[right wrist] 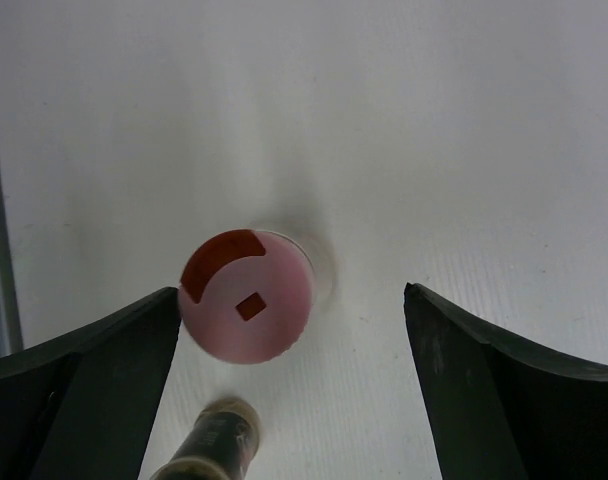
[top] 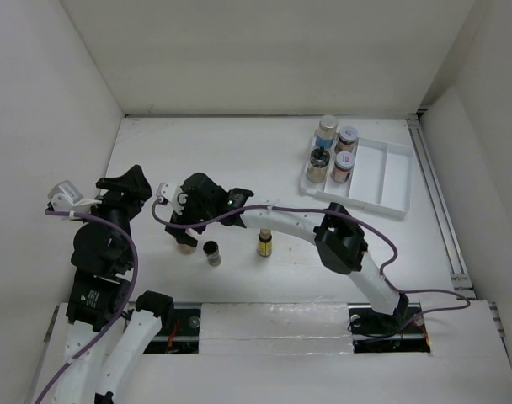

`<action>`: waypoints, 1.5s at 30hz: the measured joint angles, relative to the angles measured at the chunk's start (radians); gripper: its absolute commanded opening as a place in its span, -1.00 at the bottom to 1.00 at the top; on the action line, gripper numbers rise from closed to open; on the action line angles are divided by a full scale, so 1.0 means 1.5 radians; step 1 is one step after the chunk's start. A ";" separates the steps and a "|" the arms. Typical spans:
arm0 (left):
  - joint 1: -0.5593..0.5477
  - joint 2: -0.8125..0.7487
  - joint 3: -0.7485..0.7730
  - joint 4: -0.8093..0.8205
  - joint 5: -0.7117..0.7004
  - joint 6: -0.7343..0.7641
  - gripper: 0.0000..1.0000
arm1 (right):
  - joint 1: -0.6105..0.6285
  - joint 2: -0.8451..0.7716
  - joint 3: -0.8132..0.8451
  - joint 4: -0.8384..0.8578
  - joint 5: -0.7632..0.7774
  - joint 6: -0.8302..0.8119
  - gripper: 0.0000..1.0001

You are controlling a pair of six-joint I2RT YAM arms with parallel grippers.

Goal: Organize the condiment bottles

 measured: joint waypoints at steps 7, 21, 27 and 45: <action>0.000 0.000 0.000 0.000 0.011 0.001 0.55 | -0.005 0.052 0.006 0.025 0.015 0.010 -0.06; 0.000 0.000 0.000 0.000 0.016 0.004 0.55 | -0.151 -0.224 -0.232 0.293 -0.029 0.114 -0.13; 0.000 0.017 -0.001 0.021 0.066 0.016 0.57 | -0.345 -0.445 -0.374 0.370 0.013 0.130 -0.13; 0.000 0.217 -0.003 0.077 0.363 0.109 0.68 | -0.776 -0.419 -0.545 0.348 0.192 0.186 -0.18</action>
